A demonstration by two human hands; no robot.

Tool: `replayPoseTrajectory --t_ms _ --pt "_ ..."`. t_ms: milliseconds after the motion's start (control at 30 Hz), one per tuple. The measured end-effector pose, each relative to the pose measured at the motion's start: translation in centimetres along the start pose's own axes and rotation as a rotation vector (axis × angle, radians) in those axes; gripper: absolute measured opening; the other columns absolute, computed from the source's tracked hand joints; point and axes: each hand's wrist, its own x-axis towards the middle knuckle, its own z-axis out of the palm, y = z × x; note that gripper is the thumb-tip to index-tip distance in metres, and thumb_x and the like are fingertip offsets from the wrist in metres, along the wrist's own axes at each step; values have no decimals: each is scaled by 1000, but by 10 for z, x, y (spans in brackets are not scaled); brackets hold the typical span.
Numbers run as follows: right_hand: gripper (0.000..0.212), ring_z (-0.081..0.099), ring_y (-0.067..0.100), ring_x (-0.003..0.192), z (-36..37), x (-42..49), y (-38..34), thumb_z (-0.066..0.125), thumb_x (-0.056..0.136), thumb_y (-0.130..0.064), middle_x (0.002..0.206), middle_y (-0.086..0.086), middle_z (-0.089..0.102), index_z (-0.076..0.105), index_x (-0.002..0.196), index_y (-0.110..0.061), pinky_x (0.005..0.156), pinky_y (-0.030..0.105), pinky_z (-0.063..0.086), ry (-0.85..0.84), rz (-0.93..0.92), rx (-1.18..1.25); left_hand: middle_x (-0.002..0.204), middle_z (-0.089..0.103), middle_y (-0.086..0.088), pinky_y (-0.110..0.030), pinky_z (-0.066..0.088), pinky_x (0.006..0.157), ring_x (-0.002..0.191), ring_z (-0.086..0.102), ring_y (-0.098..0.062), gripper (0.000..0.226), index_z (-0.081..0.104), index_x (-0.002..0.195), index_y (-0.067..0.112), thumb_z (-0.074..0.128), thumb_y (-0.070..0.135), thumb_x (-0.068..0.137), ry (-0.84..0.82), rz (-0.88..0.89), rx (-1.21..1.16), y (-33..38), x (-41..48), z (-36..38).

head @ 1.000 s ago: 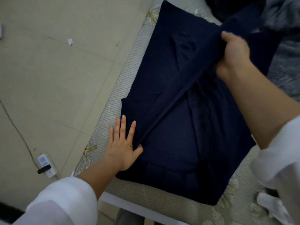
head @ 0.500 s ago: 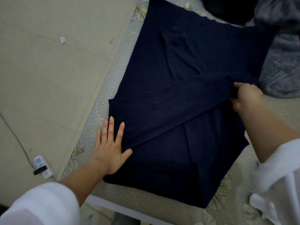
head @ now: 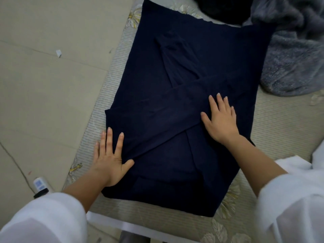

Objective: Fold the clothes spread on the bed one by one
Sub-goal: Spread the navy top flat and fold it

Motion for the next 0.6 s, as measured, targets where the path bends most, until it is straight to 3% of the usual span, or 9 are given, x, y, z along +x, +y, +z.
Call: replayPoseTrajectory --t_ms 133,233,300,433,533,600 --pt "64 1 21 148 16 -56 -4 42 98 -42 161 5 9 19 152 -17 118 39 1 146 -116 56 119 -66 -6 -46 -21 112 125 -49 -25 89 -52 121 27 20 67 89 3 15 -15 1 0 -1" --pt "66 -3 18 148 44 -122 -2 44 97 -43 161 1 4 16 153 -22 118 38 -1 14 -201 -39 118 -66 -5 -46 -21 112 131 -45 -28 89 -54 118 28 19 68 89 21 24 -7 -1 3 2" --pt "66 -8 16 147 65 -163 4 44 98 -41 161 -1 2 11 152 -23 119 37 -3 -34 -150 -74 117 -66 -4 -46 -21 111 132 -43 -29 88 -55 116 30 19 69 88 45 48 -7 -4 4 6" --pt "56 10 20 146 81 -215 2 54 96 -31 157 6 22 36 147 -20 119 42 9 76 3 47 133 -54 -3 -46 -19 113 137 -37 -27 89 -41 133 31 29 64 90 145 137 -95 -11 4 13" --pt "46 27 27 142 83 -236 -9 49 89 -40 149 11 40 60 130 -22 109 51 26 152 -46 40 151 -37 -4 -46 -13 116 140 -32 -21 86 -22 147 33 38 57 91 266 228 -154 -21 -9 22" --pt "47 26 28 141 87 -246 -13 60 83 -45 149 9 41 63 125 -25 108 51 25 118 -130 -1 154 -31 -1 -45 -10 115 141 -30 -19 81 -15 148 36 39 56 92 355 323 -98 -26 -29 34"
